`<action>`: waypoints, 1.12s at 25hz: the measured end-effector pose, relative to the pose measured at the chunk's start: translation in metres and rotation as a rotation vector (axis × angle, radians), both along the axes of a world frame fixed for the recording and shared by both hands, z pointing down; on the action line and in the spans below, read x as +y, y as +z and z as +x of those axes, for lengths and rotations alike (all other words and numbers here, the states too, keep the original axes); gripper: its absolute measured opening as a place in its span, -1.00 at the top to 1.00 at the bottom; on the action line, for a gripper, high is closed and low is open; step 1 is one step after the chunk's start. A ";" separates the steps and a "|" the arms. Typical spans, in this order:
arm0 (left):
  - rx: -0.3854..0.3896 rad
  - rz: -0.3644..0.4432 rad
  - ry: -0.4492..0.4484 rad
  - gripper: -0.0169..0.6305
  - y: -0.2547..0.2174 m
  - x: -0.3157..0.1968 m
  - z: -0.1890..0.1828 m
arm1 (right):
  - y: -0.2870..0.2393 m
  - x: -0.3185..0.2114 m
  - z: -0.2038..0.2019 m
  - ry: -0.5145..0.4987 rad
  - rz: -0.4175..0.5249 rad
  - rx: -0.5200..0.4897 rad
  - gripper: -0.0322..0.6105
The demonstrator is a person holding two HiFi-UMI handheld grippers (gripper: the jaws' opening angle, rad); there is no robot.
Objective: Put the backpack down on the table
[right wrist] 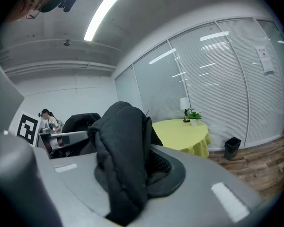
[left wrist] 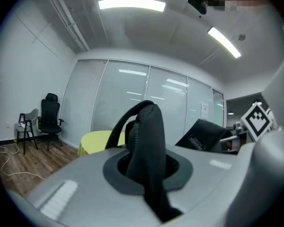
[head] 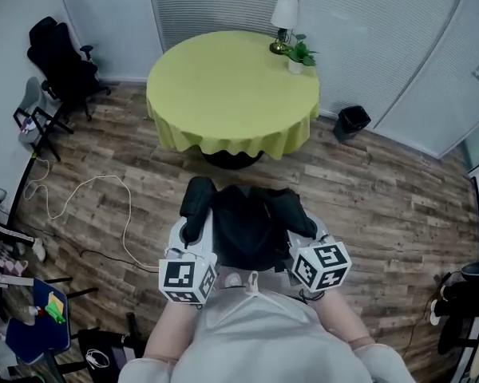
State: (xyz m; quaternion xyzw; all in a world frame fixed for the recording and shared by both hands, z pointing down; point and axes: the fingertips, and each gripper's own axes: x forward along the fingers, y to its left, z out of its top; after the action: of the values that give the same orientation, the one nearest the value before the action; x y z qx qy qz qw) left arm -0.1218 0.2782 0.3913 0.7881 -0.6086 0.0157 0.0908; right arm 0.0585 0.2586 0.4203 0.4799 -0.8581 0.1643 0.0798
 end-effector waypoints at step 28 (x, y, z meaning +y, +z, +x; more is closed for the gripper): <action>0.053 -0.067 -0.187 0.87 0.022 -0.268 -0.023 | 0.020 -0.312 -0.028 -0.237 -0.039 0.008 0.80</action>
State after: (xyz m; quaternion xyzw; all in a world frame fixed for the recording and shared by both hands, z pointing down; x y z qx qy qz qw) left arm -0.1443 0.0100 0.4129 0.7245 -0.6761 0.0068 0.1341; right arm 0.0309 -0.0532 0.4406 0.3739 -0.9052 0.1687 0.1115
